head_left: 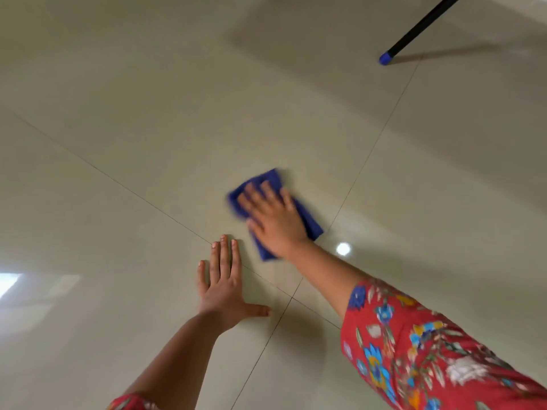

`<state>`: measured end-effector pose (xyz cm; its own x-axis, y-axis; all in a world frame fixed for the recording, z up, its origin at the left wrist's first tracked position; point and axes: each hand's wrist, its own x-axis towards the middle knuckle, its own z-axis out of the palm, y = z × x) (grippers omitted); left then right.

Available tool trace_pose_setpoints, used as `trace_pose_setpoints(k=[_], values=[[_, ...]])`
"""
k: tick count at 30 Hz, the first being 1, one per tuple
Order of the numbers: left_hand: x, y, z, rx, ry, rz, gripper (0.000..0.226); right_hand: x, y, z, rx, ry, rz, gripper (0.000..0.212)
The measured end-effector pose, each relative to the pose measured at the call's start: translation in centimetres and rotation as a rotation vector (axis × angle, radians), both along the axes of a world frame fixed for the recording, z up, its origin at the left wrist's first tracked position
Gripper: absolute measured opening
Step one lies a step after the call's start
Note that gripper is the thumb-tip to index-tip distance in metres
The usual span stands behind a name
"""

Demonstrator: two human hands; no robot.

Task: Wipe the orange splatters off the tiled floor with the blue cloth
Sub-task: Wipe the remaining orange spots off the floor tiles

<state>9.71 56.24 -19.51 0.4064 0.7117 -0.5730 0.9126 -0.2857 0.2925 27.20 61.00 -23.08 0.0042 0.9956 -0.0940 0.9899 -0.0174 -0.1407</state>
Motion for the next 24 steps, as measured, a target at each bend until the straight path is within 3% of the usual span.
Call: trace_pose_setpoints(k=[2,3,6,7,12,15,20,24], values=[[0.0,0.0,0.1,0.002,0.006,-0.003,0.152,0.0,-2.1,-0.3,-0.02,0.0,0.29,0.054],[0.0,0.0,0.2,-0.005,0.002,-0.004,0.151,0.8,-2.0,-0.6,-0.019,0.005,0.261,0.055],[0.0,-0.1,0.2,-0.003,-0.011,0.0,0.152,1.8,-0.5,-0.3,0.0,0.028,-0.281,0.06],[0.0,-0.1,0.1,0.0,-0.01,0.002,0.152,1.1,-0.3,-0.2,-0.004,0.026,-0.347,0.061],[0.0,0.0,0.0,-0.01,0.012,-0.014,0.15,-2.8,-3.8,-0.6,-0.001,0.028,0.056,0.055],[0.0,-0.2,-0.1,0.009,-0.006,-0.008,0.151,-0.8,-2.6,-0.4,-0.017,0.037,0.052,0.053],[0.1,-0.1,-0.1,0.021,-0.032,0.022,0.153,9.5,-1.2,-0.4,-0.033,0.004,-0.402,0.055],[0.0,-0.3,-0.1,0.025,-0.029,0.019,0.153,15.8,-8.8,-0.3,0.007,0.03,-0.846,0.055]])
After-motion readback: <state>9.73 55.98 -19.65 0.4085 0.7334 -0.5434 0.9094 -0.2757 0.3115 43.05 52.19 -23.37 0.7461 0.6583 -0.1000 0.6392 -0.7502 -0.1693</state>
